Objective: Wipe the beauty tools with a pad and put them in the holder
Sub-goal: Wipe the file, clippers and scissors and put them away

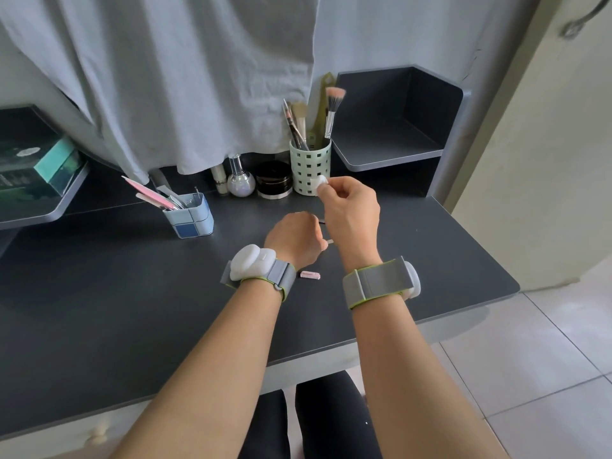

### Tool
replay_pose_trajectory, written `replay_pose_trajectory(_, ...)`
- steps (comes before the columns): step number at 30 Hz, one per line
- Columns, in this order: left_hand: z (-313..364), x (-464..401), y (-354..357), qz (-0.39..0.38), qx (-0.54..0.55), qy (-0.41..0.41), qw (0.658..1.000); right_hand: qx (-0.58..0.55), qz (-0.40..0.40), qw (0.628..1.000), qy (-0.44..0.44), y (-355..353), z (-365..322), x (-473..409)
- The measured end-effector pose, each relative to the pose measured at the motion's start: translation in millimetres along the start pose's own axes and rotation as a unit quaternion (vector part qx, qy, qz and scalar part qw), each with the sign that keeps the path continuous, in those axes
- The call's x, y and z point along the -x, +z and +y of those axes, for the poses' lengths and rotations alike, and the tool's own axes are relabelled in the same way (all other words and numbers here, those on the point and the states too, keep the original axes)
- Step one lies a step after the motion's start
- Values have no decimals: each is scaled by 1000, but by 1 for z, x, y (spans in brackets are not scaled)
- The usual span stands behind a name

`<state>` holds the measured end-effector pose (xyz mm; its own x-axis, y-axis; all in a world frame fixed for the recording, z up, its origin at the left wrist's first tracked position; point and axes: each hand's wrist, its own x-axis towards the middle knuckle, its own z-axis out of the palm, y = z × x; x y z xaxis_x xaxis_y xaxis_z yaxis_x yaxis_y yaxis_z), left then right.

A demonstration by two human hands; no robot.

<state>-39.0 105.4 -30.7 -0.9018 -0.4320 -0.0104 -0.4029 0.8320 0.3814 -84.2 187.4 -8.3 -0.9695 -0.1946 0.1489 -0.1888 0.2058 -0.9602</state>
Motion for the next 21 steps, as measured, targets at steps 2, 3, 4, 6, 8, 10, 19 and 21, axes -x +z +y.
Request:
replay_pose_trajectory(2,-2,-3,0,-17,4,-6,1000,2,-1,1000,-1,-2,0,-1)
replay_pose_trajectory(3,-1,-5,1,-24,6,-8,1000,1,1,1000,-1,-4,1,-2)
replay_pose_trajectory(4,-3,-7,1,-29,9,-11,999,2,1,1000,-2,-4,1,-2)
replay_pose_trajectory(6,-3,-9,2,-34,10,-15,999,2,4,1000,2,-7,3,-4)
replay_pose_trajectory(8,-3,-9,2,-34,8,-19,999,3,7,1000,5,-9,4,-5)
replay_pose_trajectory(10,-3,-10,4,-32,5,-20,999,5,10,1000,5,-11,6,-6)
replay_pose_trajectory(19,0,-5,5,-14,-6,-7,1000,3,16,1000,6,-14,8,-7)
replay_pose_trajectory(21,0,-3,3,-8,13,-11,1000,6,18,1000,6,-15,8,-8)
